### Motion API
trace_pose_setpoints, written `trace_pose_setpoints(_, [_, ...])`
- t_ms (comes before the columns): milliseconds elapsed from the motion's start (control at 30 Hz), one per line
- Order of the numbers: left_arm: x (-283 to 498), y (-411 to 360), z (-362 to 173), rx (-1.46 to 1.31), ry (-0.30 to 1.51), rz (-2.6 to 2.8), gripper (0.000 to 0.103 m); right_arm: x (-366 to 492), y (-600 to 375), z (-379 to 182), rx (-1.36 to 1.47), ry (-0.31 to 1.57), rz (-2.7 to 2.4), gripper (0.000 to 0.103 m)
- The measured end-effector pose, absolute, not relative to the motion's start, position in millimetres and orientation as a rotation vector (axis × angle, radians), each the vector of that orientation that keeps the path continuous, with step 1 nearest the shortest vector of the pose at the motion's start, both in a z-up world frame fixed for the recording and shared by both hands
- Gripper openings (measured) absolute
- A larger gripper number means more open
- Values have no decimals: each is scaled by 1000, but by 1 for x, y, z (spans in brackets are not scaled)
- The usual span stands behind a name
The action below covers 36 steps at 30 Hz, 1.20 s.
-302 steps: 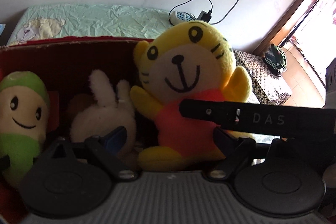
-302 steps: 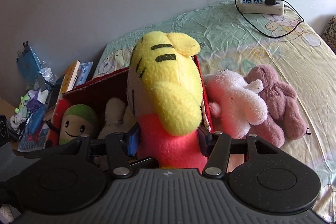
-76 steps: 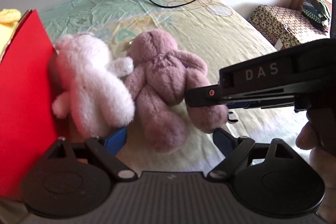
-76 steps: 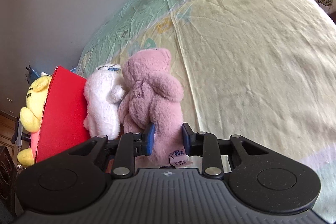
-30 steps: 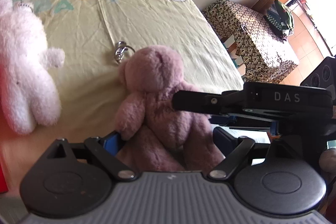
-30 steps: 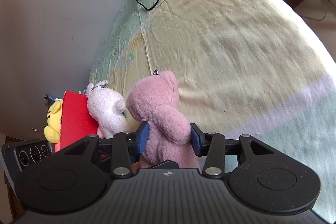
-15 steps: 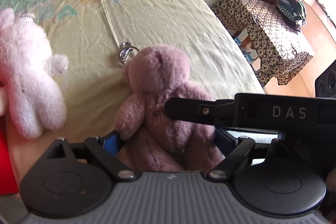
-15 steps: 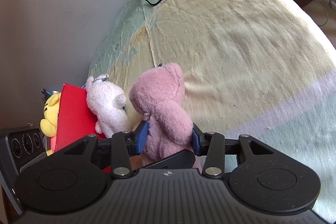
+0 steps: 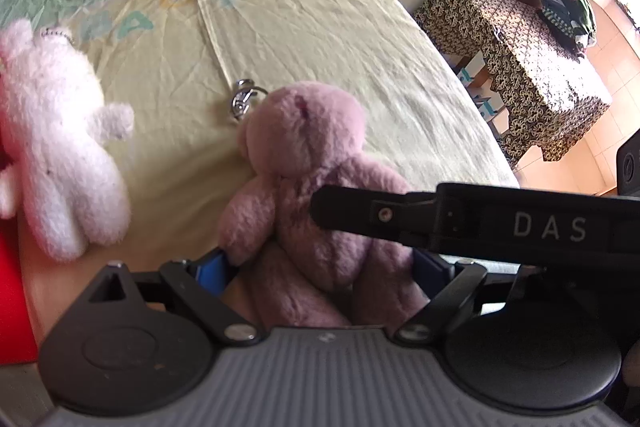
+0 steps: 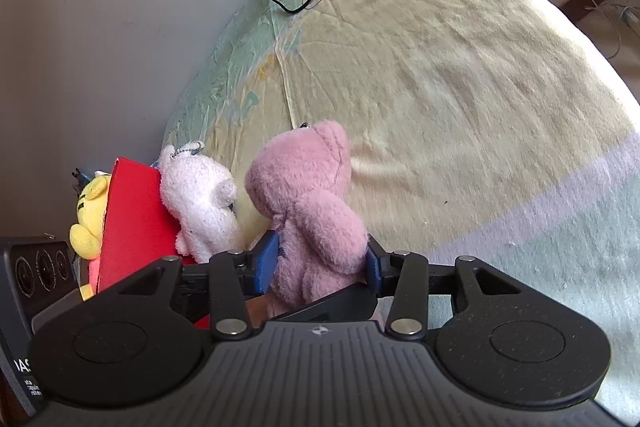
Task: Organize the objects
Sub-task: 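Lift the teddy bear off the bed with the right gripper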
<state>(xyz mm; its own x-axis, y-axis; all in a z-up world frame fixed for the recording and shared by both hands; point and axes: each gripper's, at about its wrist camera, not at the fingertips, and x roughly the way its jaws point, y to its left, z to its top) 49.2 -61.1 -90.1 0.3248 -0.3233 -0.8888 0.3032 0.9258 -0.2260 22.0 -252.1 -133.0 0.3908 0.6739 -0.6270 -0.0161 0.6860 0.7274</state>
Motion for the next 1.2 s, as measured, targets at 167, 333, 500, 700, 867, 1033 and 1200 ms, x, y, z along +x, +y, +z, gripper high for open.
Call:
trace_pose_setpoints(167, [52, -65, -90, 9, 1188, -399, 88, 23, -252, -132, 705, 1099, 482, 46])
trace_pose_setpoints(333, [50, -67, -91, 12, 1187, -382, 88, 24, -251, -129, 695, 1109, 464, 47])
trace_pose_setpoints(500, [49, -67, -90, 9, 1189, -370, 87, 21, -247, -121, 663, 1100, 473, 45])
trace_pose_setpoints(700, [46, -63, -87, 10, 1185, -359, 83, 17, -240, -113, 635, 1090, 511, 40])
trace_pose_setpoints(867, [41, -63, -79, 37, 1163, -355, 79, 15, -237, -109, 626, 1085, 529, 36])
trace_pose_setpoints(1033, [38, -60, -77, 35, 1161, -342, 79, 10, -228, -99, 557, 1063, 552, 35])
trace_pose_setpoints(1200, [34, -56, -75, 32, 1160, -334, 79, 8, -225, -97, 540, 1065, 563, 35])
